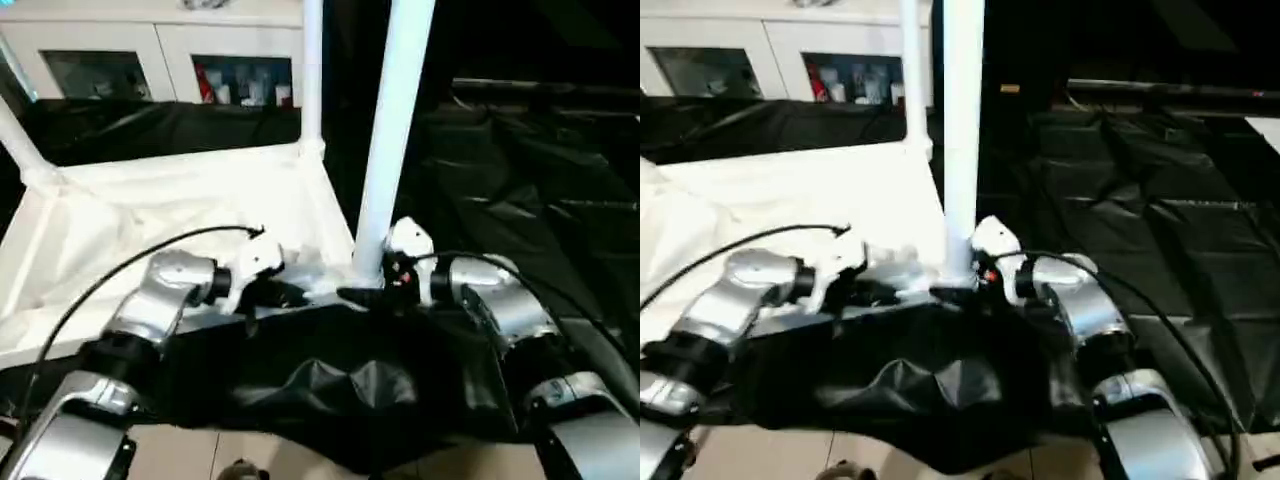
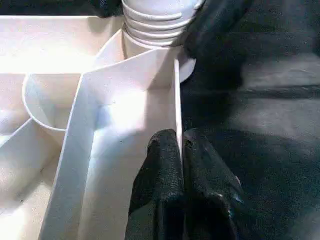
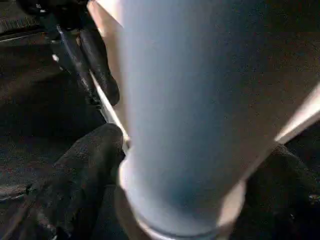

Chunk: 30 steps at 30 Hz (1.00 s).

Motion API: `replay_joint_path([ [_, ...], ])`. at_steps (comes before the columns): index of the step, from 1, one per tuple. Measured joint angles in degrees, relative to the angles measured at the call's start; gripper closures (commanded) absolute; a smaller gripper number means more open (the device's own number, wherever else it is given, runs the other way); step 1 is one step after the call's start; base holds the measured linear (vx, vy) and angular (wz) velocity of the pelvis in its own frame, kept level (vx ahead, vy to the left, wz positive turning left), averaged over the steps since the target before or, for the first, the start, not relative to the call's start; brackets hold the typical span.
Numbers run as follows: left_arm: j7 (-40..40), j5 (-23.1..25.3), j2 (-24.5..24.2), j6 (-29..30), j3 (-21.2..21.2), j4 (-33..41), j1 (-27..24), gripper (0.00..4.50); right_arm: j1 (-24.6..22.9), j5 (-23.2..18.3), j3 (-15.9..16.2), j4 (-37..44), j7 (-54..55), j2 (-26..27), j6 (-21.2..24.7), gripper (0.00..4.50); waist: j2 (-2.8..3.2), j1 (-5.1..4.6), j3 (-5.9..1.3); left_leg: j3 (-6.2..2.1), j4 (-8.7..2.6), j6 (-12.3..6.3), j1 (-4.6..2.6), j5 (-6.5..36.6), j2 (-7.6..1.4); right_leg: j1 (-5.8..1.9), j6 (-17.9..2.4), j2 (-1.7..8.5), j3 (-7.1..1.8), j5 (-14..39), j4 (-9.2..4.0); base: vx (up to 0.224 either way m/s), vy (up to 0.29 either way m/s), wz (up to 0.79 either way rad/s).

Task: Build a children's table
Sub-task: Rotate leg to tighten

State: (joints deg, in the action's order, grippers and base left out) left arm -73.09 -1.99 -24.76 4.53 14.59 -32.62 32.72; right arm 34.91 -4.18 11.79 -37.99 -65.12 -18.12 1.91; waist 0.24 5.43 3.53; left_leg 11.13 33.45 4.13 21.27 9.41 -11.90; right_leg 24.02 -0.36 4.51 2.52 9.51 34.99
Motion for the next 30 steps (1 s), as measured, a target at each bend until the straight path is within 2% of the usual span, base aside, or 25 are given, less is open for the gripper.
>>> replay_joint_path([
  [4,-1.63,-0.39,-0.61,-0.22,0.13,0.42,-0.54,4.5,-0.99,-0.11,0.28,1.14,-2.23,-0.36,0.71,1.35,0.0,0.13,0.0,-0.01,0.04,0.01,-0.01,-0.01,0.0,0.0,0.0,0.0,-0.01,0.0,0.02,0.0,0.0,0.0],
  [11,-1.16,-0.35,-0.29,-0.63,0.21,0.39,-0.62,4.5,-1.64,-0.52,0.05,2.2,-1.83,0.12,2.38,1.69,0.0,0.14,0.0,-0.01,0.05,0.01,-0.02,0.0,-0.01,-0.03,-0.01,0.0,-0.01,-0.01,0.03,0.0,0.0,0.0],
  [16,6.24,1.23,2.72,1.32,-0.59,-2.24,1.37,4.5,-1.42,0.28,-3.21,-0.02,10.93,4.67,4.11,1.74,-0.02,-0.28,-0.01,-0.02,0.14,0.03,-0.13,-0.02,0.01,-0.08,-0.03,0.0,-0.05,-0.04,0.11,0.0,0.0,0.0],
  [19,12.72,2.3,5.42,3.08,-1.2,-5.26,3.82,4.5,0.77,0.39,-6.98,-4.87,25.02,9.94,3.96,1.74,-0.05,-0.85,-0.01,-0.02,0.13,0.09,-0.17,-0.06,0.03,0.0,0.06,-0.01,-0.09,-0.06,0.09,0.0,0.0,0.0],
  [23,20.62,3.83,9.53,5.6,-1.69,-8.4,6.75,4.5,3.25,0.64,-10.81,-9.22,40.57,15.06,3.48,1.75,-0.07,-0.74,-0.01,-0.05,0.07,0.1,-0.15,-0.07,0.02,0.01,0.06,-0.02,-0.05,-0.06,0.06,0.0,0.0,0.0],
  [26,24.31,4.71,11.66,6.38,-1.76,-9.19,7.82,4.5,4.71,1.55,-11.99,-11.24,48.49,17.22,2.51,1.75,-0.08,-0.47,-0.02,-0.01,0.0,0.08,-0.11,-0.04,0.04,0.0,-0.04,0.0,-0.07,-0.12,-0.03,0.0,0.0,0.0],
  [27,24.88,4.95,11.85,6.38,-1.78,-9.3,7.95,4.5,5.28,1.49,-12.96,-12.18,49.68,17.94,2.25,1.19,-0.09,-0.46,-0.02,0.0,-0.08,0.07,-0.09,-0.04,0.04,0.02,-0.02,0.0,-0.06,-0.1,-0.06,0.0,0.0,0.0],
  [30,25.52,5.23,12.19,6.37,-1.82,-9.3,8.02,4.5,5.58,1.31,-13.7,-12.68,50.14,18.5,1.62,0.98,-0.12,-0.41,-0.02,0.01,-0.19,0.07,-0.1,-0.04,0.04,0.03,0.02,0.0,-0.03,-0.05,-0.07,0.0,0.0,0.0],
])
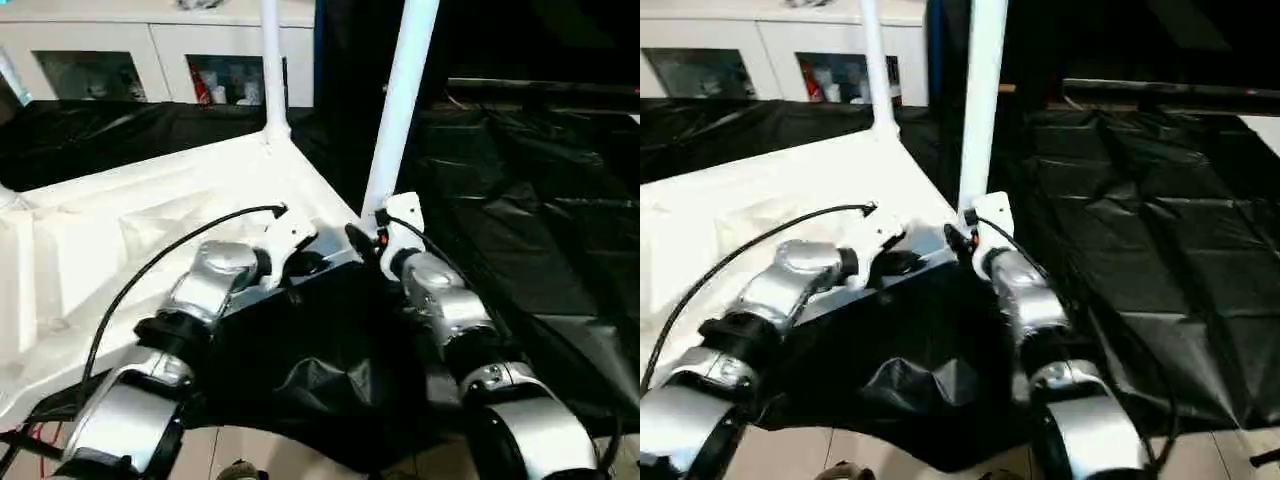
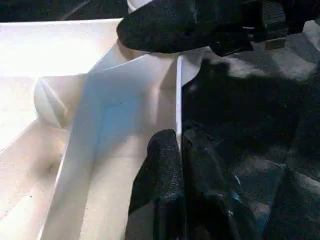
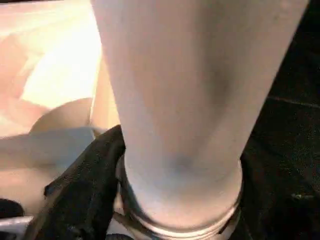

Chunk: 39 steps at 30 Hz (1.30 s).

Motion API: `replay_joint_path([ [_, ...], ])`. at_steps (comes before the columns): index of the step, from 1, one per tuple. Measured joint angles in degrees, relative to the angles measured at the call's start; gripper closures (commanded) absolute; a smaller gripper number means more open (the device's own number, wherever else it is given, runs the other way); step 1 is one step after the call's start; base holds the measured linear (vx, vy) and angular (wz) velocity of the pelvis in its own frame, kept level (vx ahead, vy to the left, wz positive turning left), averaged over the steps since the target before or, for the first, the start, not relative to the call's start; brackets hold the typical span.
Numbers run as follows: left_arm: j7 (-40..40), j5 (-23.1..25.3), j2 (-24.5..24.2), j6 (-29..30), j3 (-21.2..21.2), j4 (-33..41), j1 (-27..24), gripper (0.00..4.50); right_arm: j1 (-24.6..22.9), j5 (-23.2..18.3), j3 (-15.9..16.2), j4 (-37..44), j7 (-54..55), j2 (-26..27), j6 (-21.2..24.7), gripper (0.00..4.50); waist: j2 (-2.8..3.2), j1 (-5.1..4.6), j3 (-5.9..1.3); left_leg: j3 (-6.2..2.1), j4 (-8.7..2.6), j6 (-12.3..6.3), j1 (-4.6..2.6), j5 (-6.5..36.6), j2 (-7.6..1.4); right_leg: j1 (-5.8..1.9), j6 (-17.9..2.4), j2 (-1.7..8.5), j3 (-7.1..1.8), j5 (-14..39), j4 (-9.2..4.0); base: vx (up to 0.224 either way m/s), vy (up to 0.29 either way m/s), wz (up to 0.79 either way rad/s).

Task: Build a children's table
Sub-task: Rotate leg to tighten

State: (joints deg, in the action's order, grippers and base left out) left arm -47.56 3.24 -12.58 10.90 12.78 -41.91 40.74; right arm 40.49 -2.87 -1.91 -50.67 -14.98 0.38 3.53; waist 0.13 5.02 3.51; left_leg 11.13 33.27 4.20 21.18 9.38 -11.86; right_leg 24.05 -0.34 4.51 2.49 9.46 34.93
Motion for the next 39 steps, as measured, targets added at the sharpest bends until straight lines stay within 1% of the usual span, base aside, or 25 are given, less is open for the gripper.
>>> replay_joint_path([
  [3,-0.25,0.0,-0.16,-0.12,-0.03,0.11,-0.08,4.5,-0.01,0.05,0.02,-0.01,-1.24,-0.09,-0.28,0.67,-0.02,-0.01,0.01,0.0,0.01,0.01,0.0,-0.01,0.0,0.0,0.0,0.0,0.01,0.0,0.01,0.0,0.0,0.0],
  [6,-0.91,0.0,-0.53,-0.58,-0.05,0.49,-0.38,4.5,-0.03,0.1,0.37,-0.01,-3.82,-0.7,-0.6,0.51,-0.02,-0.03,0.02,0.0,0.02,0.01,0.0,-0.01,0.0,0.0,0.0,0.0,-0.01,0.0,0.01,0.0,0.0,0.0],
  [7,-1.11,0.0,-0.63,-0.62,-0.05,0.64,-0.46,4.5,-0.04,0.12,0.63,0.0,-4.95,-1.15,-0.64,0.3,-0.02,-0.05,0.02,0.0,0.02,0.0,0.0,0.0,0.0,0.0,0.0,0.0,0.0,0.0,0.0,0.0,0.0,0.0],
  [8,-1.29,0.0,-0.72,-0.68,-0.05,0.8,-0.56,4.5,-0.04,0.14,0.8,0.0,-6.23,-1.69,-0.66,0.3,-0.03,-0.06,0.02,0.0,0.01,0.0,0.0,0.0,0.0,0.0,0.0,0.0,0.0,0.0,0.0,0.0,0.0,0.0],
  [12,-2.82,-0.01,-1.66,-1.53,0.0,1.81,-1.32,4.5,-0.18,0.35,3.0,0.66,-13.19,-4.9,-0.49,0.05,-0.02,-0.07,0.02,0.01,-0.04,0.01,0.01,-0.01,-0.02,0.05,0.0,-0.01,0.03,0.0,0.02,0.0,0.0,0.0],
  [15,-6.86,-0.46,-3.55,-2.96,0.31,3.66,-2.9,4.5,-0.87,0.74,6.12,3.06,-22.32,-9.35,0.15,0.05,-0.01,0.11,0.03,0.02,-0.05,0.01,0.02,-0.01,-0.02,0.05,0.0,-0.01,0.03,0.01,0.01,0.0,0.0,0.0],
  [19,-13.3,-1.74,-6.19,-4.85,0.99,5.84,-4.76,4.5,-1.93,0.83,8.93,6.18,-32.28,-13.56,0.2,0.05,0.02,0.45,0.04,0.02,0.0,0.0,0.02,-0.02,-0.03,0.02,0.0,-0.01,0.06,0.01,0.03,0.0,0.0,0.0],
  [21,-15.99,-2.34,-7.32,-5.53,1.18,6.6,-5.45,4.5,-2.7,0.75,9.72,7.92,-36.62,-15.36,0.12,0.05,0.02,0.69,0.04,0.03,0.08,0.0,0.02,-0.01,-0.04,-0.01,-0.01,0.01,0.04,0.0,0.04,0.0,0.0,0.0],
  [24,-19.63,-3.23,-9.16,-6.18,1.44,8.04,-6.71,4.5,-3.33,0.21,10.75,10.07,-42.4,-17.52,0.15,0.05,0.02,0.8,0.04,0.02,0.15,-0.01,0.03,-0.01,-0.04,-0.02,-0.02,0.02,0.04,0.0,0.07,0.0,0.0,0.0],
  [29,-23.35,-4.06,-10.75,-6.26,1.75,9.98,-8.09,4.5,-4.58,-0.71,12.04,11.9,-47.78,-18.9,0.26,0.05,0.01,1.02,0.04,0.02,0.16,-0.01,0.02,-0.01,-0.05,-0.02,-0.02,0.02,0.04,0.0,0.09,0.0,0.0,0.0],
  [30,-23.56,-4.13,-10.9,-6.26,1.75,10.31,-8.31,4.5,-4.61,-0.99,12.17,12.03,-48.05,-18.91,0.5,0.33,0.02,1.01,0.04,0.01,0.17,0.0,0.01,-0.01,-0.05,-0.02,-0.02,0.02,0.04,0.0,0.09,0.0,0.0,0.0],
  [31,-23.61,-4.16,-10.98,-6.26,1.74,10.56,-8.45,4.5,-4.63,-1.15,12.2,12.26,-48.2,-18.89,0.95,0.33,0.01,1.01,0.04,0.01,0.17,0.0,0.01,-0.01,-0.05,-0.02,-0.02,0.02,0.05,0.0,0.1,0.0,0.0,0.0],
  [34,-23.86,-4.24,-11.11,-6.26,1.74,10.75,-8.59,4.5,-4.97,-1.51,12.23,12.71,-49.21,-18.8,1.57,0.58,0.01,1.0,0.04,0.02,0.16,-0.01,0.01,-0.01,-0.05,-0.02,-0.02,0.02,0.05,0.0,0.09,0.0,0.0,0.0],
  [35,-24.05,-4.27,-11.17,-6.26,1.74,10.75,-8.62,4.5,-5.15,-1.55,12.24,12.96,-49.38,-18.78,1.7,0.58,0.01,1.0,0.04,0.02,0.15,-0.01,0.02,-0.01,-0.05,-0.01,-0.02,0.02,0.05,0.0,0.09,0.0,0.0,0.0],
  [36,-24.14,-4.31,-11.21,-6.26,1.74,10.78,-8.65,4.5,-5.33,-1.63,12.25,13.43,-49.49,-18.76,2.17,0.8,0.01,1.0,0.04,0.02,0.15,-0.01,0.02,-0.01,-0.05,0.0,-0.01,0.02,0.05,0.0,0.09,0.0,0.0,0.0],
  [39,-23.89,-4.32,-10.83,-6.25,1.71,10.78,-8.65,4.5,-5.43,-1.82,12.24,13.57,-49.73,-18.53,2.55,0.97,0.01,0.98,0.04,0.02,0.16,0.0,0.01,-0.01,-0.05,-0.01,-0.01,0.02,0.05,0.0,0.1,0.0,0.0,0.0],
])
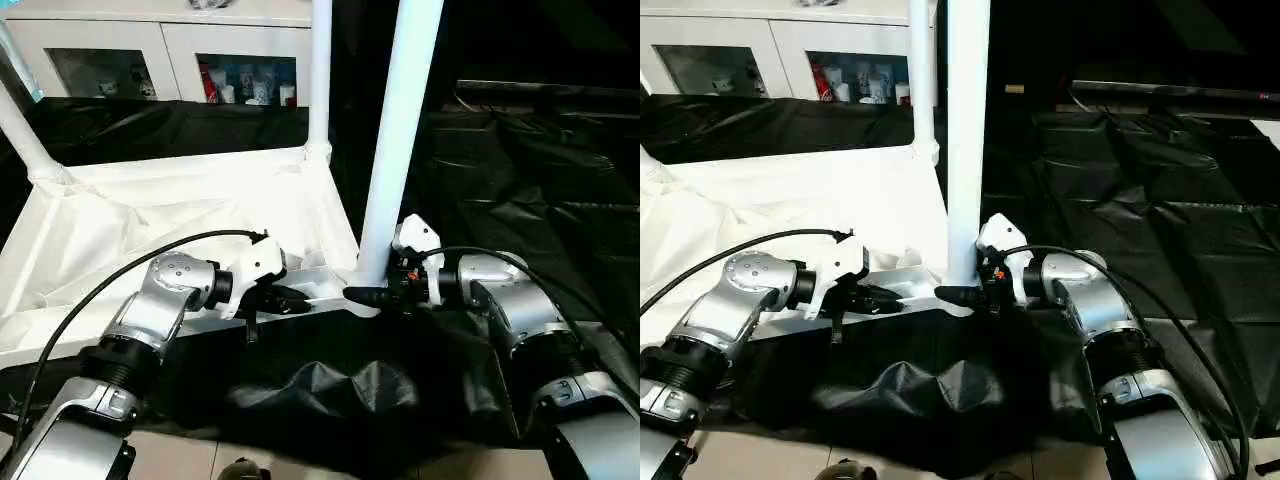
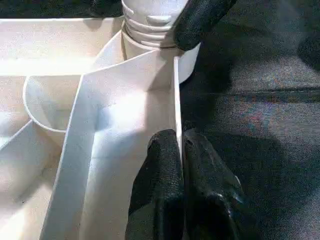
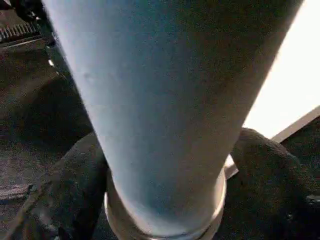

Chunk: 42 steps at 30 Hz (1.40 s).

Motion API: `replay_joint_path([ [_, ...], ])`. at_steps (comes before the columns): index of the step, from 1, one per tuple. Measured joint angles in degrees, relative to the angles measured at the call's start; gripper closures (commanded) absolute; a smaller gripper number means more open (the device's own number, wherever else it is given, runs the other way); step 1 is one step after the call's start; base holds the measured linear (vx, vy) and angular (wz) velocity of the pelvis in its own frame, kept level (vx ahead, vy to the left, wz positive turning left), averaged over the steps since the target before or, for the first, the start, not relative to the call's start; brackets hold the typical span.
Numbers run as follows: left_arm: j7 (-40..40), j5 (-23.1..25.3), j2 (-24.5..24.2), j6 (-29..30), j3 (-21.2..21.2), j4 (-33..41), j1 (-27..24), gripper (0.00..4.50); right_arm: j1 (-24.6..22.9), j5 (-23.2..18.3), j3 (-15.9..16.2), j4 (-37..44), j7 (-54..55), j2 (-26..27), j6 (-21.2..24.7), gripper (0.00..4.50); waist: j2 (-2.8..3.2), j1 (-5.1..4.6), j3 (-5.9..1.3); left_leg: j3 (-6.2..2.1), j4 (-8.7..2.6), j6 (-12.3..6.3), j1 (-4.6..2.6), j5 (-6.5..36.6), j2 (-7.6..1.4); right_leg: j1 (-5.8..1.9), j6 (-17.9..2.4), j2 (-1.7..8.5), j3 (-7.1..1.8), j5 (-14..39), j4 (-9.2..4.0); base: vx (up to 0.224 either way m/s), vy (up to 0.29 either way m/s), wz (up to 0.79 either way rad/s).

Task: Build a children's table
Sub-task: Rotate leg to tighten

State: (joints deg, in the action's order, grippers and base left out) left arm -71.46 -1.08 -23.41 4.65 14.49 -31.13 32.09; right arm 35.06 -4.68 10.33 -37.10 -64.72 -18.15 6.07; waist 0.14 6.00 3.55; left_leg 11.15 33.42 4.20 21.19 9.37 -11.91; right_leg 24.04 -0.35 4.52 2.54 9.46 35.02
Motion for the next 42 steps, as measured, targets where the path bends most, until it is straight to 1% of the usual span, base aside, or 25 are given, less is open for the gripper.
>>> replay_joint_path([
  [1,0.5,0.02,0.14,0.01,0.0,-0.07,0.0,4.5,-0.1,-0.02,-0.02,0.0,0.35,0.13,0.0,1.21,0.0,-0.01,0.0,0.0,0.01,0.0,0.0,0.0,0.0,0.0,0.0,0.0,0.0,0.0,0.0,0.0,0.0,0.0],
  [4,3.57,0.7,1.3,0.85,-0.17,-0.92,0.67,4.5,-0.32,0.04,-1.31,-0.77,4.65,1.8,-0.02,1.33,0.0,-0.18,0.0,-0.01,0.08,0.0,-0.04,0.0,0.0,-0.03,-0.03,0.0,-0.03,-0.03,0.04,0.0,0.0,0.0],
  [8,10.08,1.88,4.2,3.41,-0.76,-4.49,3.43,4.5,1.73,0.76,-4.5,-5.74,18.52,6.87,-0.04,1.69,-0.01,-0.87,-0.01,-0.01,0.17,0.01,-0.09,-0.01,0.02,-0.07,-0.06,0.0,-0.06,-0.06,0.06,0.0,0.0,0.0],
  [9,12.05,2.18,5.2,4.05,-0.84,-5.47,4.35,4.5,2.26,0.77,-5.8,-6.96,22.89,8.2,0.04,1.71,-0.02,-1.03,-0.01,-0.02,0.17,0.02,-0.06,-0.01,0.02,-0.04,-0.05,0.0,-0.07,-0.06,0.03,0.0,0.0,0.0],
  [14,18.54,3.09,8.67,5.71,-1.07,-9.52,7.51,4.5,3.93,0.83,-8.95,-10.19,36.32,12.79,-0.07,1.79,-0.02,-1.0,-0.01,-0.03,0.06,0.02,-0.05,-0.01,0.03,-0.03,-0.07,0.0,-0.04,-0.07,0.01,0.0,0.0,0.0],
  [15,20.31,3.21,9.69,5.79,-1.16,-11.34,8.75,4.5,4.66,1.1,-9.85,-11.4,40.82,14.19,-0.51,1.79,-0.02,-0.97,-0.01,-0.03,0.06,0.02,-0.04,-0.01,0.03,-0.02,-0.06,0.0,-0.04,-0.07,0.02,0.0,0.0,0.0],
  [18,21.85,3.49,10.47,5.64,-1.32,-12.63,9.44,4.5,5.63,2.15,-10.13,-13.19,46.06,15.97,-1.87,1.79,-0.02,-0.97,-0.02,-0.03,0.06,0.01,-0.05,0.0,0.04,-0.06,-0.06,0.0,-0.05,-0.07,-0.03,0.0,0.0,0.0],
  [19,21.84,3.68,10.44,5.36,-1.31,-12.66,9.43,4.5,5.63,2.16,-10.22,-13.46,46.25,16.18,-2.38,1.45,-0.02,-0.98,-0.02,-0.02,0.06,0.01,-0.04,0.0,0.04,-0.05,-0.06,0.0,-0.06,-0.07,-0.04,0.0,0.0,0.0],
  [21,21.79,3.82,10.4,5.07,-1.3,-12.68,9.39,4.5,5.62,2.07,-10.68,-13.66,46.16,16.42,-2.75,1.1,-0.02,-0.99,-0.02,-0.03,0.08,0.01,-0.05,0.0,0.04,-0.06,-0.07,0.0,-0.05,-0.08,-0.02,0.0,0.0,0.0],
  [24,21.66,3.82,10.01,4.5,-1.33,-12.65,9.15,4.5,5.6,2.08,-10.81,-13.62,44.42,16.5,-2.75,1.01,-0.02,-1.05,-0.02,-0.03,0.07,0.01,-0.06,-0.01,0.03,-0.06,-0.07,0.0,-0.05,-0.08,-0.01,0.0,0.0,0.0],
  [26,20.92,3.81,9.52,3.76,-1.29,-12.47,8.87,4.5,5.53,2.52,-10.12,-13.54,42.42,15.74,-3.02,0.74,-0.03,-1.12,-0.02,-0.03,0.07,0.01,-0.06,-0.01,0.03,-0.05,-0.07,0.0,-0.05,-0.08,-0.01,0.0,0.0,0.0],
  [28,19.79,3.72,8.88,3.23,-1.29,-12.2,8.58,4.5,5.36,2.66,-9.18,-13.3,39.07,14.69,-3.38,0.61,-0.03,-1.22,-0.02,-0.03,0.03,0.01,-0.07,-0.01,0.02,-0.03,-0.07,-0.01,-0.04,-0.07,-0.01,0.0,0.0,0.0],
  [30,17.54,3.41,7.69,2.8,-1.29,-10.65,7.52,4.5,4.42,2.63,-6.98,-11.71,31.88,11.88,-3.78,0.61,-0.03,-1.2,-0.02,-0.03,-0.03,0.01,-0.05,0.0,0.02,-0.02,-0.05,-0.02,-0.03,-0.06,-0.03,0.0,0.0,0.0],
  [31,16.55,3.3,7.12,2.41,-1.29,-10.01,6.98,4.5,3.82,2.59,-6.38,-10.74,29.05,10.82,-3.82,0.61,-0.03,-1.16,-0.02,-0.02,-0.05,0.0,-0.05,0.0,0.02,-0.02,-0.03,-0.02,-0.03,-0.05,-0.03,0.0,0.0,0.0],
  [34,13.32,2.92,5.65,1.15,-1.29,-8.93,5.84,4.5,2.83,2.51,-4.84,-8.87,21.53,8.08,-4.08,0.61,-0.03,-0.93,-0.02,-0.01,-0.09,0.0,-0.06,0.0,0.0,0.0,-0.03,-0.02,-0.01,-0.04,-0.02,0.0,0.0,0.0],
  [38,9.45,2.36,4.19,0.39,-1.06,-7.43,4.63,4.5,2.71,2.16,-3.3,-7.83,14.44,6.02,-4.18,0.61,-0.03,-0.82,-0.02,0.0,-0.01,0.0,-0.04,0.0,0.0,-0.02,-0.03,-0.02,-0.03,-0.04,-0.02,0.0,0.0,0.0],
  [42,4.49,1.08,1.72,-0.87,-0.52,-4.65,2.63,4.5,2.35,1.91,-0.82,-5.1,5.88,2.77,-4.29,0.61,-0.05,-0.73,-0.01,-0.01,-0.01,0.0,-0.02,0.0,0.0,-0.01,-0.03,-0.01,-0.01,-0.03,-0.03,0.0,0.0,0.0],
])
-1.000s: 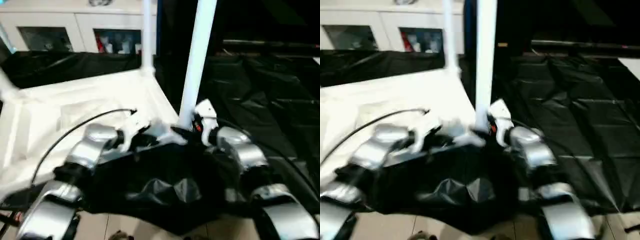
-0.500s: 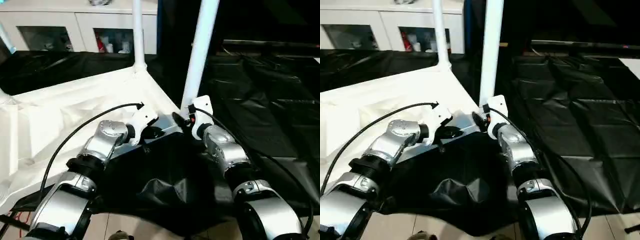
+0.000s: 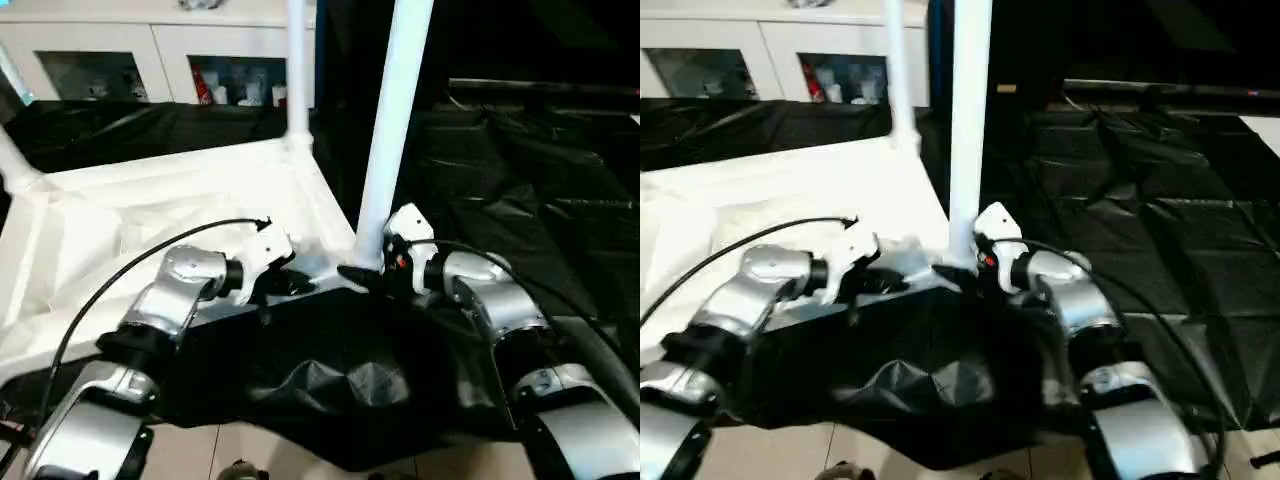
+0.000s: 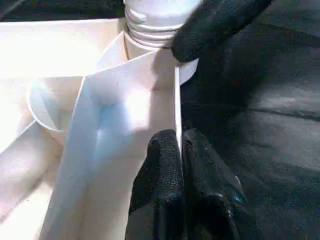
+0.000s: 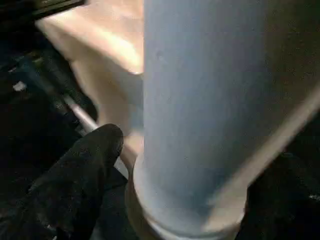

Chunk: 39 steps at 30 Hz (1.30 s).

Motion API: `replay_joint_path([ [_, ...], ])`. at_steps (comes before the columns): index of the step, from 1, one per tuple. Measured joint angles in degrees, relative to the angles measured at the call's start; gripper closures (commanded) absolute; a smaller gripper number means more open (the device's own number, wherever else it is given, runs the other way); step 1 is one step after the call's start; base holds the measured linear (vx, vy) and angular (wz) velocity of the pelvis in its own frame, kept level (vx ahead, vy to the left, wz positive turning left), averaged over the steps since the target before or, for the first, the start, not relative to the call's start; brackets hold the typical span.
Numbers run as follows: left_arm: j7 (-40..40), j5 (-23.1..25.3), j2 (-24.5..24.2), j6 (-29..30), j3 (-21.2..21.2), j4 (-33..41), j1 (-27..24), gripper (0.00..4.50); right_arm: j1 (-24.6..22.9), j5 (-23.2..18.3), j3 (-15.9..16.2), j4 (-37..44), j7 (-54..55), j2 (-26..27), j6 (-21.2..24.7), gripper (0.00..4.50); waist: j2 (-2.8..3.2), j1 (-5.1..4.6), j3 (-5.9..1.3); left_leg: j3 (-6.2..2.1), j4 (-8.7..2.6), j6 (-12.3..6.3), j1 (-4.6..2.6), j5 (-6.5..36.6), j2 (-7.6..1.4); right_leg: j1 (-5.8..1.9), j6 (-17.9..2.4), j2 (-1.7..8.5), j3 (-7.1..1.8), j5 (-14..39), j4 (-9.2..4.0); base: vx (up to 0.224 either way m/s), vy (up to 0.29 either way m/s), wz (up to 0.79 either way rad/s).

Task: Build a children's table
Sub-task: Rotate leg to tighten

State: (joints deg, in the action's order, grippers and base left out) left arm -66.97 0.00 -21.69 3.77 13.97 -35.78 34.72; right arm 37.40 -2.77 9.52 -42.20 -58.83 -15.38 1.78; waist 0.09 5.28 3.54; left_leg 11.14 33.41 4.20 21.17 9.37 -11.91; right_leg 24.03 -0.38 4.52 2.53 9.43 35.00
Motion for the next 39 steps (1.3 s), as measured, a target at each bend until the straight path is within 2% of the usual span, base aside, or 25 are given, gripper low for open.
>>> replay_joint_path([
  [7,-5.63,-1.43,-2.95,-0.45,0.02,2.53,-2.1,4.5,-1.39,-0.13,1.44,2.09,-6.79,-1.44,0.21,0.61,-0.01,0.17,0.01,0.0,0.06,0.0,0.02,0.0,0.0,0.0,0.0,0.0,-0.02,0.01,0.01,0.0,0.0,0.0],
  [14,-6.61,-1.72,-3.46,-0.4,0.0,3.39,-2.75,4.5,-2.28,-1.9,1.61,3.92,-8.59,-1.5,2.25,1.22,-0.01,0.19,0.01,0.0,0.03,0.0,0.01,0.0,-0.01,0.0,0.01,0.0,0.0,0.01,0.02,0.0,0.0,0.0],
  [17,-6.29,-1.7,-2.89,-0.24,0.0,3.39,-2.75,4.5,-2.6,-1.92,0.81,3.94,-7.22,-0.54,2.65,1.3,-0.01,0.21,0.01,0.0,0.03,0.0,0.01,0.0,-0.01,0.0,0.01,0.0,0.0,0.01,0.02,0.0,0.0,0.0],
  [18,-5.29,-1.48,-2.58,-0.04,-0.02,3.32,-2.68,4.5,-2.87,-1.91,0.28,3.84,-5.49,0.14,2.69,1.6,-0.01,0.21,0.01,0.0,0.04,0.0,0.0,0.0,-0.01,-0.02,0.01,0.0,-0.01,0.01,0.02,0.0,0.0,0.0],
  [20,-3.45,-1.23,-2.01,0.47,-0.15,2.96,-2.37,4.5,-2.95,-1.82,-0.6,3.37,-2.01,1.26,2.79,1.7,-0.01,0.03,0.01,-0.01,0.06,0.01,-0.03,-0.01,0.01,-0.02,-0.01,0.0,-0.03,0.0,0.04,0.0,0.0,0.0],
  [24,4.9,0.71,2.07,2.77,-0.46,-1.7,1.35,4.5,-0.86,-0.77,-3.72,-1.39,13.73,5.54,3.1,1.78,-0.02,-0.34,0.01,0.0,0.14,0.02,-0.1,-0.02,0.03,-0.04,0.09,0.0,-0.08,0.03,0.05,0.0,0.0,0.0],
  [30,15.42,2.52,8.09,5.61,-0.82,-7.63,6.2,4.5,2.44,0.26,-9.1,-6.96,35.27,11.86,3.18,1.81,-0.02,-0.15,0.0,-0.01,0.1,0.02,-0.08,-0.02,0.04,-0.05,0.09,0.0,-0.07,0.03,0.04,0.0,0.0,0.0],
  [34,17.58,2.96,9.42,6.05,-1.13,-8.51,6.91,4.5,3.53,0.33,-9.82,-8.65,40.63,13.36,2.57,1.81,0.02,-0.11,-0.03,0.01,0.07,0.0,-0.06,0.0,0.1,-0.1,-0.01,0.08,-0.08,-0.03,-0.03,0.0,0.0,0.0],
  [36,17.53,2.98,9.42,6.04,-1.19,-8.51,6.91,4.5,3.53,0.3,-9.91,-8.65,40.48,13.4,2.46,1.11,0.02,-0.09,-0.03,0.01,0.05,0.0,-0.06,0.0,0.1,-0.09,-0.01,0.08,-0.06,-0.03,-0.03,0.0,0.0,0.0],
  [39,17.47,3.09,9.29,6.02,-1.36,-8.51,6.89,4.5,3.53,0.23,-10.15,-8.65,38.63,13.42,2.45,1.09,0.02,-0.22,-0.03,0.0,0.07,0.01,-0.06,-0.01,0.08,-0.07,-0.02,0.08,-0.04,-0.04,0.0,0.0,0.0,0.0],
])
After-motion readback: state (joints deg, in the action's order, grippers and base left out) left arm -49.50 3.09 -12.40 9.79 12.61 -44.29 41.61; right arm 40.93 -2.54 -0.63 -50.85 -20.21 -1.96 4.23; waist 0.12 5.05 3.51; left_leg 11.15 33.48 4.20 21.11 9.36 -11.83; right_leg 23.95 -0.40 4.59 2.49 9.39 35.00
